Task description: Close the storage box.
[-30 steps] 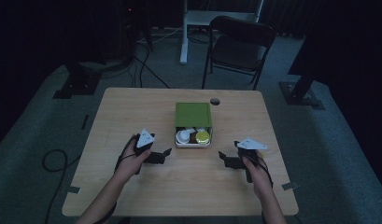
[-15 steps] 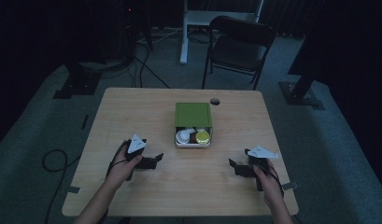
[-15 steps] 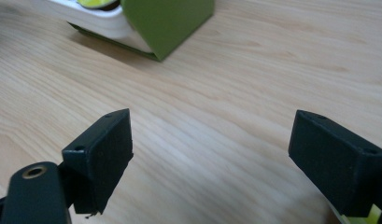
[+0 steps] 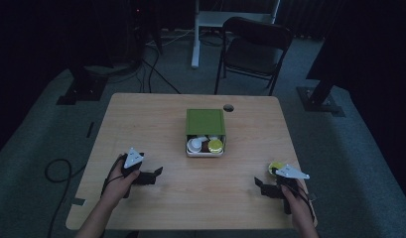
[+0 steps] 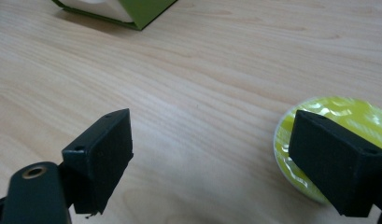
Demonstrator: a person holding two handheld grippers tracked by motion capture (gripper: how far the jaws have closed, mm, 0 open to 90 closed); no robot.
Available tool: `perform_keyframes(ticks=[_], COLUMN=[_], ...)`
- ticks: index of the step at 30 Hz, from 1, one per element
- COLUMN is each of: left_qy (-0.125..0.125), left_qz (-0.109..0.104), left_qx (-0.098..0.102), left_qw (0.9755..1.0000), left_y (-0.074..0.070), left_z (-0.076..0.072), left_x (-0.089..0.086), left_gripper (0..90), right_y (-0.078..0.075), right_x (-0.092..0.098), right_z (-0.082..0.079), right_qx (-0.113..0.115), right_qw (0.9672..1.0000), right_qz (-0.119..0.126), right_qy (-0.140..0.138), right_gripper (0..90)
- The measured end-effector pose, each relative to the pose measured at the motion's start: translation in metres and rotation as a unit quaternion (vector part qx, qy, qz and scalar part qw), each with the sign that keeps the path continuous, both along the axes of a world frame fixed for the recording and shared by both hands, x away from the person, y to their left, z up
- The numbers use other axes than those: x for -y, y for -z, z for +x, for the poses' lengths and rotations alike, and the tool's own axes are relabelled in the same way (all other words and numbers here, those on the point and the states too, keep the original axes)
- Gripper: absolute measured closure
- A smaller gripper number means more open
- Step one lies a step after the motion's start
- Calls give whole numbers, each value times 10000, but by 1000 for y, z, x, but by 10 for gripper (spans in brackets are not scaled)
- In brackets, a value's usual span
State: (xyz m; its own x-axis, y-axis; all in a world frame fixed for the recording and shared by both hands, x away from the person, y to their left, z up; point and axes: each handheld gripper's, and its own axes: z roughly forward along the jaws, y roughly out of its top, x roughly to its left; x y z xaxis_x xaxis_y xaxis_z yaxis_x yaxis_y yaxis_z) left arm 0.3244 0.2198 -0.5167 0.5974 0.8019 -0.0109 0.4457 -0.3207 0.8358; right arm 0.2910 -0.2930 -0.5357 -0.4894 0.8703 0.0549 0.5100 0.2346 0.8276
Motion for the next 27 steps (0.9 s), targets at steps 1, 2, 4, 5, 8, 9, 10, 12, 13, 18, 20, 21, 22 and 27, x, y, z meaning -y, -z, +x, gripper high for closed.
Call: perform_keyframes(ticks=[1, 2, 4, 5, 8, 9, 10, 12, 13, 18, 20, 21, 22, 27], left_qy=[-14, -32, -65, -71, -120, -123, -134, -157, -188, -372, -454, -492, -541, -867], left_qz=[-4, -8, 11, 29, 64, 78, 94, 87, 70, 53, 34, 41, 32, 125], left_qx=[-9, -15, -30, -34, -54, -54, -68, -81, -104, -248, -275, -288, -300, -329], left_qw=[10000, 10000, 10000, 10000, 9999, 9999, 9998, 9998, 9997, 9990, 9986, 9984, 9981, 9956], left_y=[0, 0, 0, -1, -1, -1, -2, -2, -1, 3, 5, 6, 6, 9], left_z=[-2, -4, -8, -10, -16, -18, -20, -24, -26, -34, -36, -37, -39, -42], left_x=[-2, -5, -9, -11, -18, -20, -22, -26, -29, -40, -45, -48, -51, -67], left_gripper=[45, 45, 45, 45, 45, 45, 45, 45, 46, 45, 45, 45, 45, 46], right_y=[0, 0, 0, 0, 1, 1, 2, 3, 3, 4, 5, 6, 6, 9], right_x=[1, 2, 5, 6, 10, 11, 13, 16, 17, 27, 30, 32, 33, 36], right_z=[-2, -4, -8, -9, -14, -15, -16, -19, -20, -24, -24, -25, -25, -25], right_qx=[-15, -21, -48, -40, -77, -87, -103, -127, -141, -214, -242, -258, -279, -351], right_qw=[10000, 10000, 9999, 9999, 9999, 9999, 9998, 9997, 9997, 9990, 9986, 9984, 9982, 9970], right_qz=[-35, -69, -111, -128, -118, -118, -135, -156, -157, -205, -185, -190, -222, -393], right_qy=[15, 13, 16, 38, 76, 90, 101, 135, 144, 345, 427, 458, 478, 571], right_gripper=[134, 134, 134, 134, 134, 133, 134, 134, 133, 133, 133, 133, 133, 133])
